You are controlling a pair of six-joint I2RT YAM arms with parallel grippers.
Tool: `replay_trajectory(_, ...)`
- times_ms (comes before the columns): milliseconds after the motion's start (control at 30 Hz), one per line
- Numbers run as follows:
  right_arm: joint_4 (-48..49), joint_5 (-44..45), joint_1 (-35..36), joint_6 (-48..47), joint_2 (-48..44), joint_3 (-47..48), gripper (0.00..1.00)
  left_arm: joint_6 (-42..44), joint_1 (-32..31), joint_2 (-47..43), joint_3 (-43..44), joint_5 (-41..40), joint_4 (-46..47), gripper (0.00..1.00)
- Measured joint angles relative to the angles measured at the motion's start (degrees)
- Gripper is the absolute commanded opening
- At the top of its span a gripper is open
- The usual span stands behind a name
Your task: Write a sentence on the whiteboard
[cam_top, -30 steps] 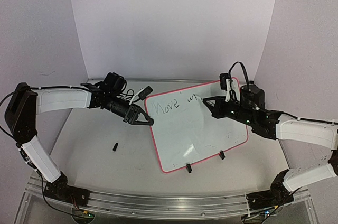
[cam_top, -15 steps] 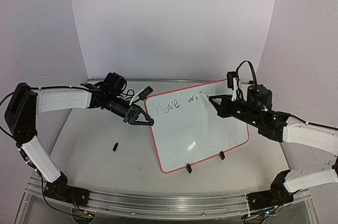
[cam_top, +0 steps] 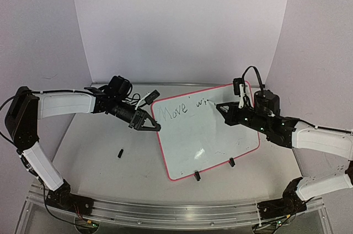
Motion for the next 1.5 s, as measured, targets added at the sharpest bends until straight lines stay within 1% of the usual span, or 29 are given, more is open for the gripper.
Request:
replay_trajectory(233,0.48,0.15,0.00,-0.41,0.58,0.00,0.00,-0.13,0.02,0.00,0.00,-0.04,-0.02,0.00)
replay_trajectory(567,0.48,3.72,0.02,-0.23,0.49,0.00,0.00,-0.61,0.02,0.00,0.00,-0.09,0.00,0.00)
replay_trajectory(767,0.43,4.15,0.01,-0.18,0.28,-0.01,0.00,-0.62,0.02,0.00,0.00,-0.09,0.02,0.00)
replay_trajectory(1100,0.58,2.95,0.00,-0.28,-4.92,-1.62,0.00,0.17,-0.04,0.00,0.00,0.04,0.02,0.00)
replay_trajectory(1500,0.58,1.99,0.00,-1.50,-0.24,0.21,0.00,0.29,-0.04,0.00,0.00,0.02,0.00,0.00)
